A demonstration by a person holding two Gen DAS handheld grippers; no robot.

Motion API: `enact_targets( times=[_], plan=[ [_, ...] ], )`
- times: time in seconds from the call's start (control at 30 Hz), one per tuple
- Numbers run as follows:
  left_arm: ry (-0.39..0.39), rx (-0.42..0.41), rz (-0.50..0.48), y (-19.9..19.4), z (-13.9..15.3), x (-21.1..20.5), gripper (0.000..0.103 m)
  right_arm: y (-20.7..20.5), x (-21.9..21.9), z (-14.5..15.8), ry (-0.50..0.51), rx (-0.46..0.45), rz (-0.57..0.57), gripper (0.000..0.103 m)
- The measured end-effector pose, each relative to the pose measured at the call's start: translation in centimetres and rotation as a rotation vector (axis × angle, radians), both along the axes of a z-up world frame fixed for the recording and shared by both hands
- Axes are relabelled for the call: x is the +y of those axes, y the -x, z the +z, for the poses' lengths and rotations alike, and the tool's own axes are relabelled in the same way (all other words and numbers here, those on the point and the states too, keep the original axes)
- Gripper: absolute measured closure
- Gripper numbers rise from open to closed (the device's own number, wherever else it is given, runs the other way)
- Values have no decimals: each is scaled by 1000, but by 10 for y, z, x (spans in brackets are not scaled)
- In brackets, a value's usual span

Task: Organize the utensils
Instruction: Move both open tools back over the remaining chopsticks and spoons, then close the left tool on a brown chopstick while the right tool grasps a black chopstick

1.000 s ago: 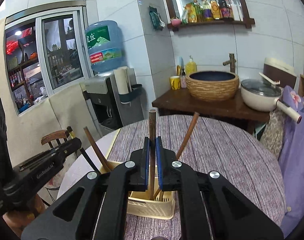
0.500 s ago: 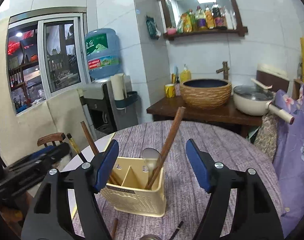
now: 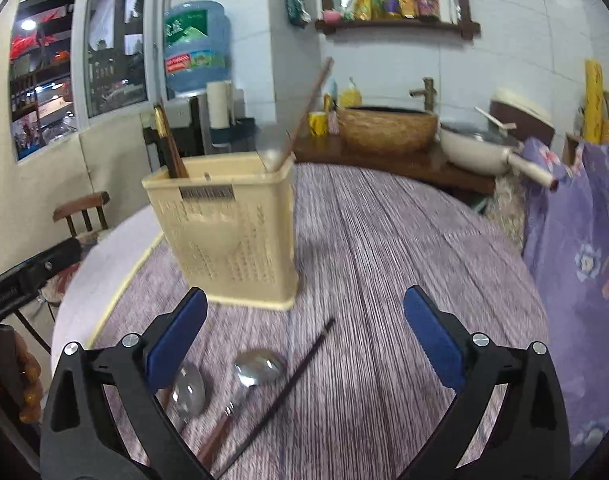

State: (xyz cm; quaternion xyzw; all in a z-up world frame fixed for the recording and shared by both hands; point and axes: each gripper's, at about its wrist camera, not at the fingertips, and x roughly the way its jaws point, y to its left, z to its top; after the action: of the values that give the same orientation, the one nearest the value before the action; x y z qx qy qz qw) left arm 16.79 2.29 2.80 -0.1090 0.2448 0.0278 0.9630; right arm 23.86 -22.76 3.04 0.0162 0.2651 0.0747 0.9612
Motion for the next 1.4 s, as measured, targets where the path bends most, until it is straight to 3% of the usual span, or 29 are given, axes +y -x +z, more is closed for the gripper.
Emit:
enact_targets(
  times=[0.17, 0.27, 0.37, 0.77, 1.07, 1.23, 1.4],
  plan=[
    [2, 90, 32, 4, -27, 8, 6, 6, -11, -35, -9, 83, -66, 6],
    [-29, 189, 1, 1, -42, 5, 6, 10, -15, -53, -29, 135, -69, 6],
    [-74, 229, -10, 0, -52, 0, 6, 9, -18, -65, -18, 187, -87, 6],
    [-88, 241, -11, 9, -57, -5, 7, -9, 10, -84, -19, 354, -40, 43],
    [-76, 259, -9, 6, -60, -7, 7, -7, 35, -89, 98, 368, -31, 49],
    [-76, 283, -42, 1, -63, -14, 16, -2, 22, -86, 153, 384, -7, 55],
    [-40, 338, -97, -16, -68, -22, 41, 1, -2, -81, 93, 391, 0, 56]
  ],
)
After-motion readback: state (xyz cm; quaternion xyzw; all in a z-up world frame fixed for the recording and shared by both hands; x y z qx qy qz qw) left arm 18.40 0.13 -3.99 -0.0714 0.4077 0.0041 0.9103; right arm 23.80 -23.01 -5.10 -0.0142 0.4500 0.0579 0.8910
